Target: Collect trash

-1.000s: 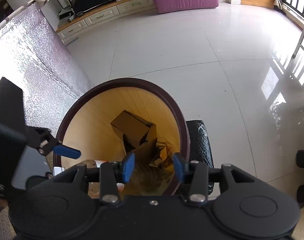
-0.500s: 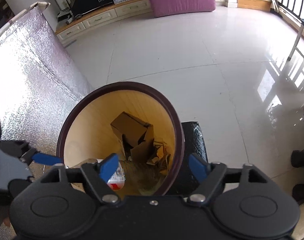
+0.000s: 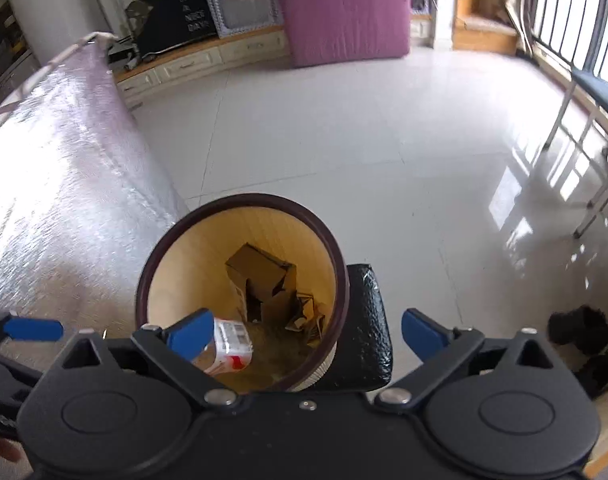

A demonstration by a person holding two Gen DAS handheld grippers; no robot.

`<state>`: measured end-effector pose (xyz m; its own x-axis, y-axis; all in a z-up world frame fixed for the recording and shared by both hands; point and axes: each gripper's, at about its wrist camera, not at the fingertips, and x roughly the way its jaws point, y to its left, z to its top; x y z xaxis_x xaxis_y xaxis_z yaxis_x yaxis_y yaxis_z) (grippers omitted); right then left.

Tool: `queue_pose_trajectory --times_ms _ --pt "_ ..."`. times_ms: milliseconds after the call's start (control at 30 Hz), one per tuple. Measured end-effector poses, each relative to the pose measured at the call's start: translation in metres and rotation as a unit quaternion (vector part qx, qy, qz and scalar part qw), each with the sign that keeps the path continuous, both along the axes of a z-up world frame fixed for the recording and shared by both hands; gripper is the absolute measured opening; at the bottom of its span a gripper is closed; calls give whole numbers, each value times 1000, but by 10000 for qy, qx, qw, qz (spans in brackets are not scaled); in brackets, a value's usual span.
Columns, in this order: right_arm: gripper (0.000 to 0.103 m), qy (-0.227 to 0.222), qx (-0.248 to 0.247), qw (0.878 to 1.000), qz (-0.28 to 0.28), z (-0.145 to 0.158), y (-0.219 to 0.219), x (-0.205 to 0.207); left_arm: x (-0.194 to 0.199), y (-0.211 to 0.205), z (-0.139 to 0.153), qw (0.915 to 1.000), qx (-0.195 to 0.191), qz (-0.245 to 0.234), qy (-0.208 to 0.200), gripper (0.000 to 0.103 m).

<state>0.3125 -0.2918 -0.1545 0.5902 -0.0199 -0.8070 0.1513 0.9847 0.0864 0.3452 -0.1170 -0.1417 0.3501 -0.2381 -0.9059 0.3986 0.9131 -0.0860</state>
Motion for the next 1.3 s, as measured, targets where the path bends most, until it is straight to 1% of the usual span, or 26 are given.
queue_pose_trajectory --times_ms 133,333,500,733,833,1000,1200,1300 --pt "103 -141 -190 9996 161 23 11 -21 -25 14 25 9996 -115 95 -258 103" --pt "103 -403 -189 9989 130 56 14 -56 -63 38 59 9961 -479 358 -644 103" --pt "103 -684 -12 9976 68 81 8 -88 -97 60 86 9895 -789 697 -986 103" --pt "103 -1125 -219 9933 165 106 11 -133 -139 86 110 9792 -1154 936 -1380 103" --pt "103 -1318 -275 9906 224 115 15 -154 -161 95 117 9730 -1224 1029 -1662 103" --pt "103 -1607 -333 9862 222 122 19 -185 -193 111 121 9628 -1320 1251 -1997 103" --pt "103 -1862 -345 9818 176 119 25 -221 -228 122 113 9522 -1272 1449 -2371 103" --pt "103 -1993 -395 9790 154 116 29 -238 -244 125 108 9476 -1325 1473 -2505 103"
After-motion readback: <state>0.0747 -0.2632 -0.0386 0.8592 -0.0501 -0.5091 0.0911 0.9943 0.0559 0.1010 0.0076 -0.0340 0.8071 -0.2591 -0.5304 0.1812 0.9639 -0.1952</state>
